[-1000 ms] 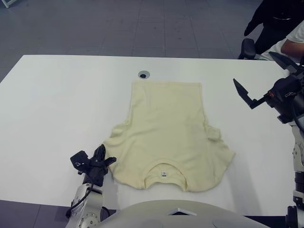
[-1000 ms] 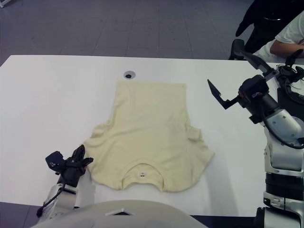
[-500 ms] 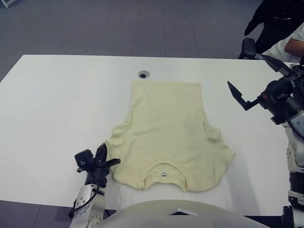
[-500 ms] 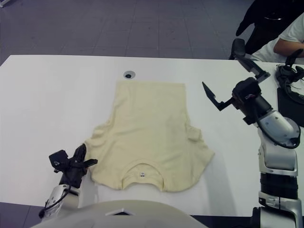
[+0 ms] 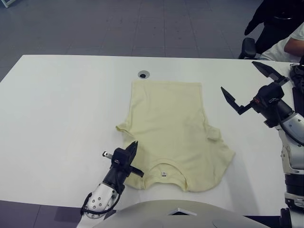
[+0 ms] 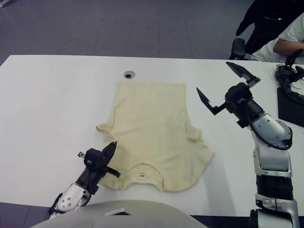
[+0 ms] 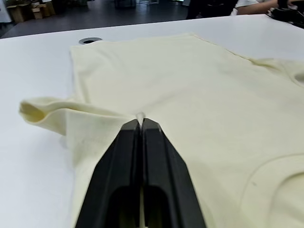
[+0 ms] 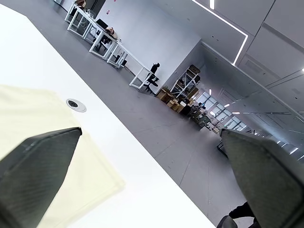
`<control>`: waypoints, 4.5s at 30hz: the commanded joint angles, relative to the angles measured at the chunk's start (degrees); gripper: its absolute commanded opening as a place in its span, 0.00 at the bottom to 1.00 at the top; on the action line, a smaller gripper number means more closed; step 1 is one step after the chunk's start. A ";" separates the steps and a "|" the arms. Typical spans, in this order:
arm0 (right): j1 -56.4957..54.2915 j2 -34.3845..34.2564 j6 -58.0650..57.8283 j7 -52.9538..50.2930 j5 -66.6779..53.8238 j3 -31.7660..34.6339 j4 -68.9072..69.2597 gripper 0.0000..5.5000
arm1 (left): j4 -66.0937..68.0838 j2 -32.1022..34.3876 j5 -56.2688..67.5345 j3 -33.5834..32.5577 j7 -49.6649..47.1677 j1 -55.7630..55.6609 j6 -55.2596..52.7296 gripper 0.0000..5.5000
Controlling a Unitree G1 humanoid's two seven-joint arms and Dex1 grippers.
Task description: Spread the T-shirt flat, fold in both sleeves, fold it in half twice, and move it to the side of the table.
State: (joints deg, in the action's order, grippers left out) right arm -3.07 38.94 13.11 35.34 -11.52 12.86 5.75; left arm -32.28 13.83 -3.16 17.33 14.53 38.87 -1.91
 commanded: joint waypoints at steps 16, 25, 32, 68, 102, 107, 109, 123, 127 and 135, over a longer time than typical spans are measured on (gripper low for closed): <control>3.46 -1.34 0.08 0.73 0.46 -0.28 -0.08 0.98 | 1.35 4.02 -2.26 4.14 3.68 -3.22 1.11 0.13; 6.15 -2.20 -4.39 4.33 -8.10 1.49 -1.05 0.98 | -9.59 9.15 11.72 1.65 12.81 -4.55 -2.02 0.39; 14.37 1.00 -21.20 25.26 -31.13 7.29 -5.09 0.98 | -12.49 5.00 33.74 -19.51 1.97 -17.25 -10.97 0.58; 21.66 8.73 -13.74 38.75 -10.25 0.87 -19.51 0.15 | -10.92 0.94 29.36 -28.60 -5.43 -21.73 -11.47 0.98; 13.47 -0.16 -14.45 33.87 -10.85 -12.12 0.68 0.00 | -8.11 -0.90 27.08 -27.25 -4.51 -21.15 -10.22 0.98; 11.73 -1.84 -13.36 32.51 -8.84 -14.83 -1.27 0.00 | -7.42 -1.31 26.42 -26.71 -4.09 -20.63 -9.95 0.98; 12.24 -1.82 -13.19 33.01 -9.14 -15.37 -1.09 0.05 | -7.31 -1.25 26.20 -26.54 -3.88 -20.54 -9.96 0.98; 14.42 -1.75 -3.88 27.50 -12.08 -1.60 -2.20 0.45 | -1.44 15.66 0.27 -28.16 4.48 -16.60 8.57 0.98; 15.20 -0.49 23.28 22.12 4.24 1.10 -8.31 0.55 | 8.42 30.30 -22.42 -27.09 5.02 -10.16 29.07 0.98; 16.88 4.60 52.85 18.26 21.76 0.78 -11.45 0.79 | 9.22 36.07 -31.20 -23.21 7.30 -2.10 41.72 0.98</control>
State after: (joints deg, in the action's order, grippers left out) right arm 13.98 39.95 52.96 55.46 2.28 12.58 -2.40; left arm -24.75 46.14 -29.43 -8.21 19.86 33.60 34.12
